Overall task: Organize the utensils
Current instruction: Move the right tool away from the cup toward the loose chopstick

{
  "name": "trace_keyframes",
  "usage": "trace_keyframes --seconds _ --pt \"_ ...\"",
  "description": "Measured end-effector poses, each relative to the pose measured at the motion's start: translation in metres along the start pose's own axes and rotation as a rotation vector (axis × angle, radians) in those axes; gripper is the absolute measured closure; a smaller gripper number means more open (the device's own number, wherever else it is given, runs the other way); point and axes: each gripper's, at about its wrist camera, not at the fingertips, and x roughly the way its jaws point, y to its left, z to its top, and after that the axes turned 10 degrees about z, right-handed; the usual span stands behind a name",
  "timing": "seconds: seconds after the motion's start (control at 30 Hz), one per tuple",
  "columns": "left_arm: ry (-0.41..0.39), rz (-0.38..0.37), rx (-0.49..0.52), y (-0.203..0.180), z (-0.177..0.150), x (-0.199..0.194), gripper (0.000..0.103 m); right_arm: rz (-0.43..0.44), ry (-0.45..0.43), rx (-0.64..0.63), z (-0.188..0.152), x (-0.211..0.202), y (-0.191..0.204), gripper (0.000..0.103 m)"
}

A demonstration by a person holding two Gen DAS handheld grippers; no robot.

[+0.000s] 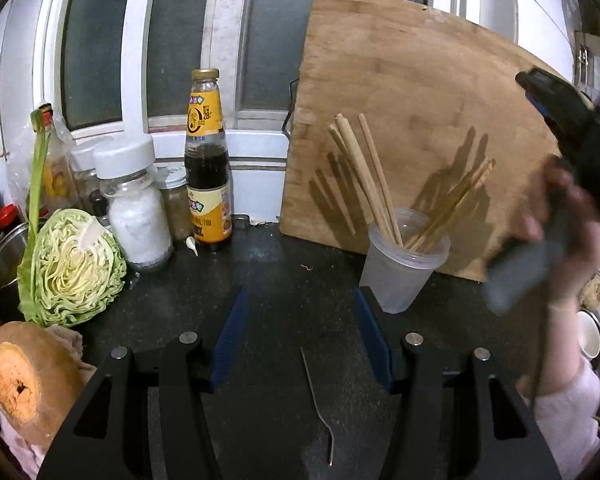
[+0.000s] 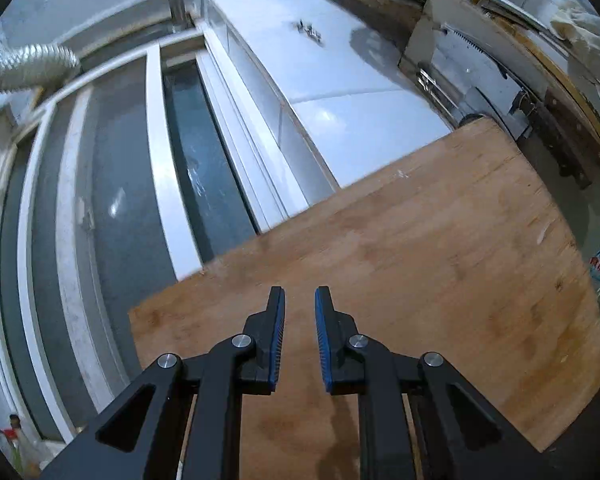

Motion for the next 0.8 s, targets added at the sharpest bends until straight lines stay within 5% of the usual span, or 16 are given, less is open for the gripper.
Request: trace_keyframes --seconds 0.23,0.37,0.5,0.8 --pt "0.004 0.016 -0.006 -0.002 -0.011 -0.005 0.049 0.075 0.512 -0.062 -0.02 -0.035 -0.023 0.083" --pt "0.009 0.008 -0.011 0.001 -0.019 -0.009 0.048 0.094 0.745 0.078 -0.06 -0.072 -0.05 0.083" --pt "-0.004 0.045 -0.009 0.004 -0.026 -0.009 0.047 0.024 0.782 0.063 -0.083 -0.11 -0.058 0.083" --pt "0.041 0.067 -0.014 0.003 -0.041 0.014 0.046 0.035 0.921 -0.006 -0.131 -0.143 -0.05 0.083"
